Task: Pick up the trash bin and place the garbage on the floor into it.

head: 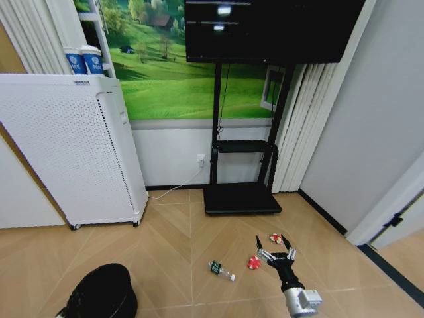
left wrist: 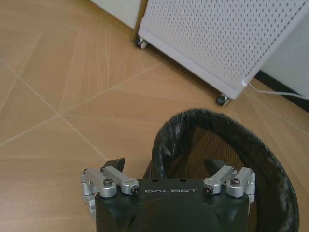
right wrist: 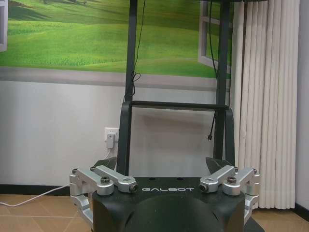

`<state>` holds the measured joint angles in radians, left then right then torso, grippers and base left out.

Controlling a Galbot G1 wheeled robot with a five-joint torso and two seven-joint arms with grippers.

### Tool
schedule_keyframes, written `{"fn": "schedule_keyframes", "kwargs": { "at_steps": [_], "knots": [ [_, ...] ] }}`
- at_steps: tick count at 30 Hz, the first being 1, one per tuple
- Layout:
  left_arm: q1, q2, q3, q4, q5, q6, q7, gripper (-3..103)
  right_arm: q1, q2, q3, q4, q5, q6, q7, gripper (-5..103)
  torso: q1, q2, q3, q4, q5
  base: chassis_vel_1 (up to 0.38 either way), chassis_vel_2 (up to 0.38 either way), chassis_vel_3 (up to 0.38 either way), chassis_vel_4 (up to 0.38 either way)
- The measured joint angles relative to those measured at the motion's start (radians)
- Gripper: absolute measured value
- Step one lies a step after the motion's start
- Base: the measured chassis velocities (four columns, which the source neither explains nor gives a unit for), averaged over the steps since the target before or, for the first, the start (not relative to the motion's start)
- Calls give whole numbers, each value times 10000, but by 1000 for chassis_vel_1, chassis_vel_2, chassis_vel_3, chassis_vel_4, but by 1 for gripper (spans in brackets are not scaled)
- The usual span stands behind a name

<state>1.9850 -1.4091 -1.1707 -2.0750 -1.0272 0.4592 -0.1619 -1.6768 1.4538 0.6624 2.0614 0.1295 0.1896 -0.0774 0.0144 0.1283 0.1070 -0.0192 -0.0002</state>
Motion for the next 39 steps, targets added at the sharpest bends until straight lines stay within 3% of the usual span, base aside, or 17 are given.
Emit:
{"fn": "schedule_keyframes", "kwargs": {
  "at_steps": [9, 11, 15, 20, 23, 29, 32, 39],
  "knots": [
    [-204, 117, 279, 531, 97, -4, 113, 93, -9, -174, 166, 33, 233, 1, 3, 100, 5, 18, 13, 3, 1, 0, 0, 0, 0],
    [-517, 171, 282, 676, 75, -19, -31, 80, -84, -60, 31, 67, 119, 3, 1, 100, 6, 22, 16, 1, 1, 0, 0, 0, 0],
    [-794, 197, 321, 809, 81, 66, -123, 70, -144, -10, -40, 99, 45, 20, -18, 100, 6, 26, 19, 1, 2, 0, 0, 0, 0],
    [-1213, 255, 604, 951, 107, 656, -560, 47, -159, -76, 36, 157, 113, 74, -56, 100, 8, 32, 25, 1, 2, 0, 0, 0, 0],
    [-1279, 252, 660, 996, 110, 704, -639, 42, -160, -83, 67, 161, 161, 74, -56, 100, 9, 33, 26, 1, 1, 0, 0, 0, 0],
    [-1439, 270, 793, 1225, 121, 777, -748, 15, -167, -86, 96, 164, 227, 73, -56, 100, 10, 39, 28, 2, 2, 0, 0, 0, 0],
    [-1423, 314, 843, 1299, 144, 775, -626, 7, -164, -69, 66, 163, 227, 64, -56, 100, 10, 40, 30, 1, 3, 0, 0, 0, 0],
    [-1334, 291, 767, 1307, 476, 169, 49, 7, -180, -63, 97, 144, 227, 63, -53, 100, 12, 41, 32, 4, -2, 0, 0, 0, 0]
  ]
}}
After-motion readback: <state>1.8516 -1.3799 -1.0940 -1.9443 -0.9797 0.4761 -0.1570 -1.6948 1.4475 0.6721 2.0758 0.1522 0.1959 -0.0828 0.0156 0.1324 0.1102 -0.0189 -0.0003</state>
